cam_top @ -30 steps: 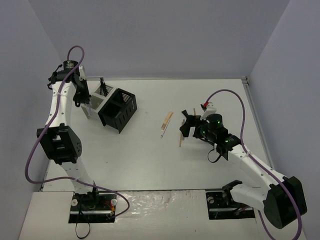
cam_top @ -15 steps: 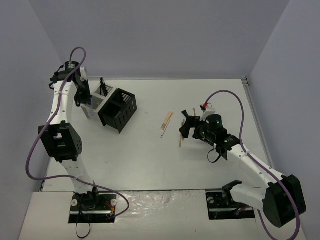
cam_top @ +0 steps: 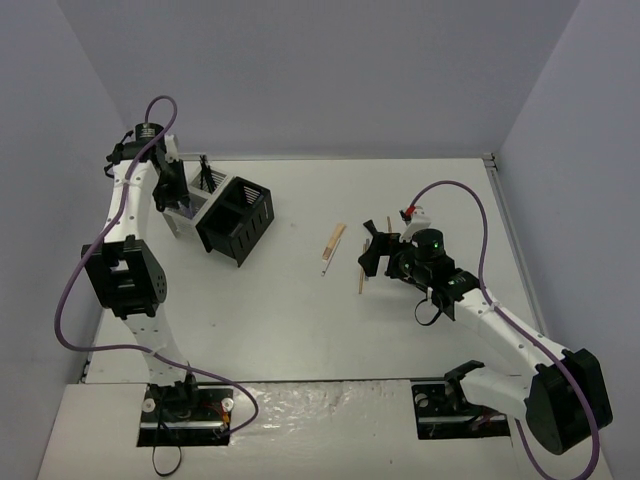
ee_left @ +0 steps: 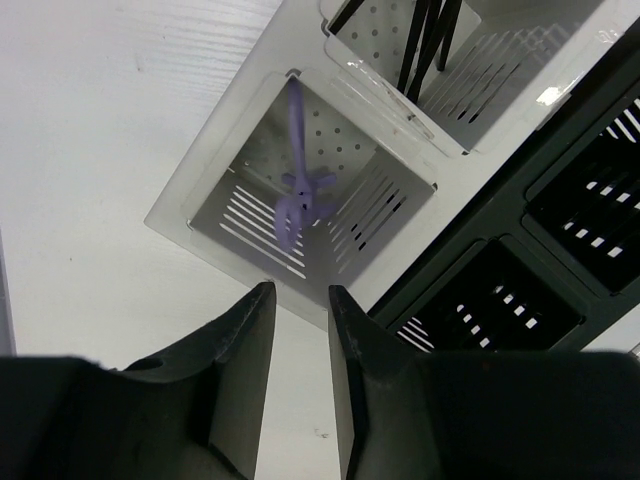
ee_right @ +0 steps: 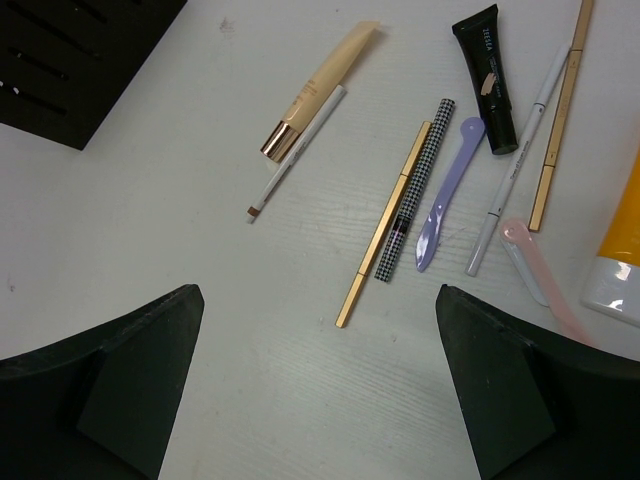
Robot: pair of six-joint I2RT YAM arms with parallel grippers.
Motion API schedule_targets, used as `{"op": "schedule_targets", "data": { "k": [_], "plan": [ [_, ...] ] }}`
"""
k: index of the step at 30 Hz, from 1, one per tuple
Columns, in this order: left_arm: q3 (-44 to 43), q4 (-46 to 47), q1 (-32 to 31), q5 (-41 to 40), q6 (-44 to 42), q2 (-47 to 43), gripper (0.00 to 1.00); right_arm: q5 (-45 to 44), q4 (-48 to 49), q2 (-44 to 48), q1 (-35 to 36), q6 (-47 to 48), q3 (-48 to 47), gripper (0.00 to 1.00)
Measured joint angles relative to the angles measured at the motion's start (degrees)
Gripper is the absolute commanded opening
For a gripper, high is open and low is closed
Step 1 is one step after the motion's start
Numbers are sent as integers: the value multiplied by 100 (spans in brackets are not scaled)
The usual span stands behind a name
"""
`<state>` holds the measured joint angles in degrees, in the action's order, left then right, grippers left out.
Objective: Organize the makeup
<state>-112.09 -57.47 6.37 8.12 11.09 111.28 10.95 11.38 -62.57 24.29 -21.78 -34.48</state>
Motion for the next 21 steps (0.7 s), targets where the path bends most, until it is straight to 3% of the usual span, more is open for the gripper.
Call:
{"op": "schedule_targets", "data": {
  "k": [9, 13, 16, 21],
  "plan": [
    [-190, 134, -2, -50, 44, -6, 49, -23, -5, 2, 0, 0, 0, 99],
    [-54, 417, -34, -40, 169, -270, 66, -219, -42, 11, 0, 0, 0, 98],
    [535, 811, -185, -23, 275, -966, 81, -422, -153, -24, 0, -16, 0, 95],
    [1769, 1546, -813, -41, 401, -2697, 95, -737, -301, -322, 1, -68, -6, 85]
  ]
}}
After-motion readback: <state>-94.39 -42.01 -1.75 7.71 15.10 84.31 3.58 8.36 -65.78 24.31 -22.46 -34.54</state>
